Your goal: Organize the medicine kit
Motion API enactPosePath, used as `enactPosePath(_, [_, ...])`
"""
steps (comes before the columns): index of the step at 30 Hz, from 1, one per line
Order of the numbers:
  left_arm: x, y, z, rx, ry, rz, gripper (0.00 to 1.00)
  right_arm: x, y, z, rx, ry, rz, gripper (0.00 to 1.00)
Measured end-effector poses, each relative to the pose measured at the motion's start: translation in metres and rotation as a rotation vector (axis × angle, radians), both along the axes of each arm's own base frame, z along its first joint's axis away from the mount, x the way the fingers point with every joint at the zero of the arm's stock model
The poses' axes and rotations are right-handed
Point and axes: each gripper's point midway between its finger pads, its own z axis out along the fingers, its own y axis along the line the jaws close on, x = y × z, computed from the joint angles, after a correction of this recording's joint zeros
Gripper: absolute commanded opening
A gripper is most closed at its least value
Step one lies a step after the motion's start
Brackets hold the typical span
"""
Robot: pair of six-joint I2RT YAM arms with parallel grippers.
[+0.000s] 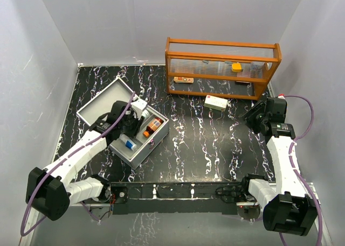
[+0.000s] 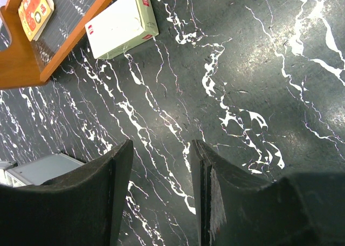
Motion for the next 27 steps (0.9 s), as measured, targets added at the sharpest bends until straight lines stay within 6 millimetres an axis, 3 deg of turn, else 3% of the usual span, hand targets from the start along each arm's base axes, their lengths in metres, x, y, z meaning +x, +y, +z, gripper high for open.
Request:
enactPosePath(12, [0.011,0.002,0.055,-0.054,-0.091,0.086,0.82,-0.002,0.007,-0.008,0.02,0.01,0.028,0.45])
enactPosePath(17, [0.019,0.013,0.074,-0.066,-0.147,0.193,0.88,0.0,0.025,-0.009,0.067,-0.02,0.126,0.45])
enactPosePath(20, [0.029,0.017,0.071,-0.059,-0.12,0.264,0.9,-0.001,0.047,-0.012,0.11,-0.046,0.237,0.45])
enactPosePath(24, [0.036,0.022,0.043,-0.051,-0.012,0.339,0.91,-0.004,0.082,-0.016,0.122,-0.052,0.395,0.46])
enactPosePath(27, [0.038,0.027,0.027,-0.049,0.052,0.387,0.92,-0.014,0.129,-0.021,0.102,-0.05,0.571,0.46])
